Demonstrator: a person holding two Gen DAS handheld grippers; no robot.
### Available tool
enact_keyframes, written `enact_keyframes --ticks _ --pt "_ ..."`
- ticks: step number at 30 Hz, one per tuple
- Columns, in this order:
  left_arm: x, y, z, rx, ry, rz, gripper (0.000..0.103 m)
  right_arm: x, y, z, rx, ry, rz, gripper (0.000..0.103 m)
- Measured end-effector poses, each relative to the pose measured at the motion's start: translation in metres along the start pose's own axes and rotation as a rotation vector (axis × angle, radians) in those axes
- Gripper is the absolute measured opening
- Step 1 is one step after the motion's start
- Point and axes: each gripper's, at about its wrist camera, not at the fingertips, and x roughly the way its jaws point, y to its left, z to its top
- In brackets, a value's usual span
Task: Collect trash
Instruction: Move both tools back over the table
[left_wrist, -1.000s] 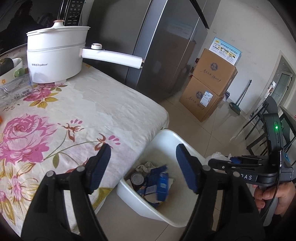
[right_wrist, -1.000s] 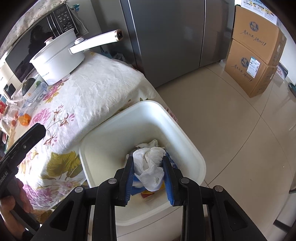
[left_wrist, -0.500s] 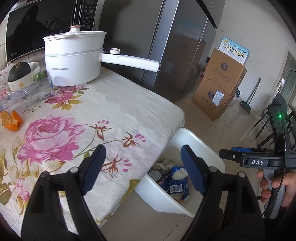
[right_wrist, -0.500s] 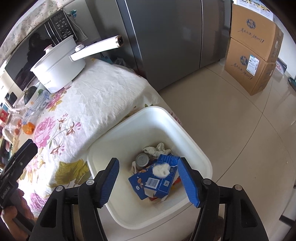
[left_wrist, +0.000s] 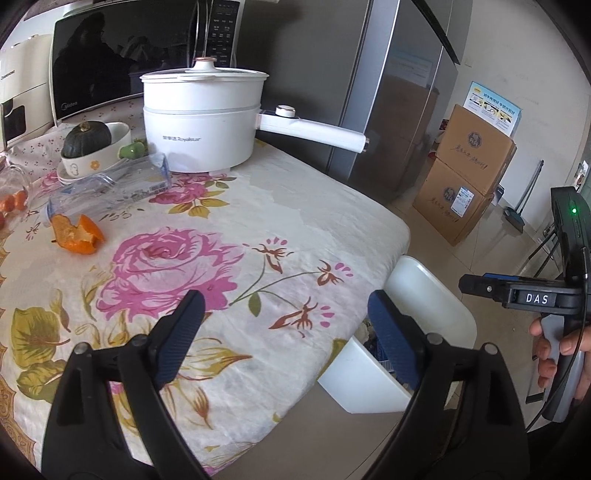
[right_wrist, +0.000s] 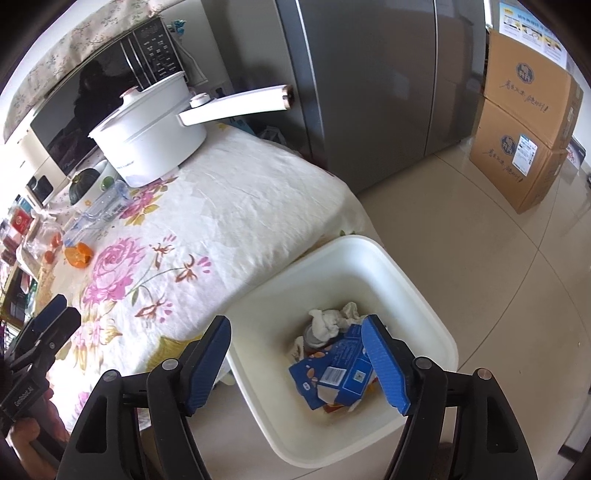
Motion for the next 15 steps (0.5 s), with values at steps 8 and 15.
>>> enact_keyframes --ticks 8,15 --pt "-0.011 0.030 -0.004 -0.020 0.005 0.064 0.094 0.003 0.030 0.009 -0.018 -0.015 0.035 0.077" --pt "-0.019 0.059 -0.009 -0.035 0.024 0.123 0.097 0.010 0.061 0.016 -0.040 -0.023 0.067 0.080"
